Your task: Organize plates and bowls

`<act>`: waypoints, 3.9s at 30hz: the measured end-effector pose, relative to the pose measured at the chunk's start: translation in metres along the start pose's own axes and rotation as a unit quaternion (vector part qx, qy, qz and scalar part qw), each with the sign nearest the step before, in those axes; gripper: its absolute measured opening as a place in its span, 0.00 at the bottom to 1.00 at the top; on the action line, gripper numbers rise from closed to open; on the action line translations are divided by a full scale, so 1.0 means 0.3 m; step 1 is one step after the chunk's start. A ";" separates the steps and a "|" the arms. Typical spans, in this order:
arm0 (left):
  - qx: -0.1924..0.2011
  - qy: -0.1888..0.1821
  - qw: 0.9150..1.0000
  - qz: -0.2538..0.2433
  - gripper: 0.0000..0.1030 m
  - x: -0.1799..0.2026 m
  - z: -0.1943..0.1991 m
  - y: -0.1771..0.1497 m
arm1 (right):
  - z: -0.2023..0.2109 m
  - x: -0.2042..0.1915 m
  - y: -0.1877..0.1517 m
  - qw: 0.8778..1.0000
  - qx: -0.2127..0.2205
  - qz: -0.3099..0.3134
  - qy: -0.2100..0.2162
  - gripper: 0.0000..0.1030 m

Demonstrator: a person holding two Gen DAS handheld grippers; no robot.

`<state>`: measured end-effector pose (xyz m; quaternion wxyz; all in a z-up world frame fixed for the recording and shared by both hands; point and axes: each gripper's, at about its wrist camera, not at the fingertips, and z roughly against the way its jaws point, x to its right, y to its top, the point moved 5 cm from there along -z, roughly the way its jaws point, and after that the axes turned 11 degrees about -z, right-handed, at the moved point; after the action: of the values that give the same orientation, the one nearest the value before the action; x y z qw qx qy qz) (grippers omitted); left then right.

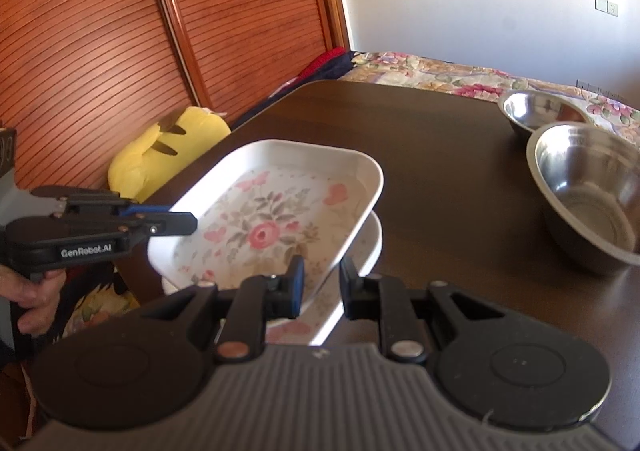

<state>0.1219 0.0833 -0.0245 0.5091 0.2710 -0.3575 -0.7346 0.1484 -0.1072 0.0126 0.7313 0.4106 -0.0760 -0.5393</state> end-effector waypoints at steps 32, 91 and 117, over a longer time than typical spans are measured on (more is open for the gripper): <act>-0.010 0.040 0.999 -0.018 0.15 -0.003 -0.011 -0.027 | 0.053 0.003 -0.015 0.999 0.025 0.017 0.012 0.23; 0.017 -0.046 0.998 -0.036 0.87 0.535 -0.469 0.441 | 0.242 0.768 0.188 0.979 0.166 -0.092 -0.076 0.81; -0.028 -0.077 0.997 0.010 0.50 0.516 -0.610 0.448 | 0.130 0.801 0.203 0.987 0.111 -0.103 -0.050 0.59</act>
<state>0.2841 -0.1386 -0.0314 0.4949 0.1958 -0.3781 -0.7575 0.2688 -0.3271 -0.0001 0.6172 0.4672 -0.1293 -0.6197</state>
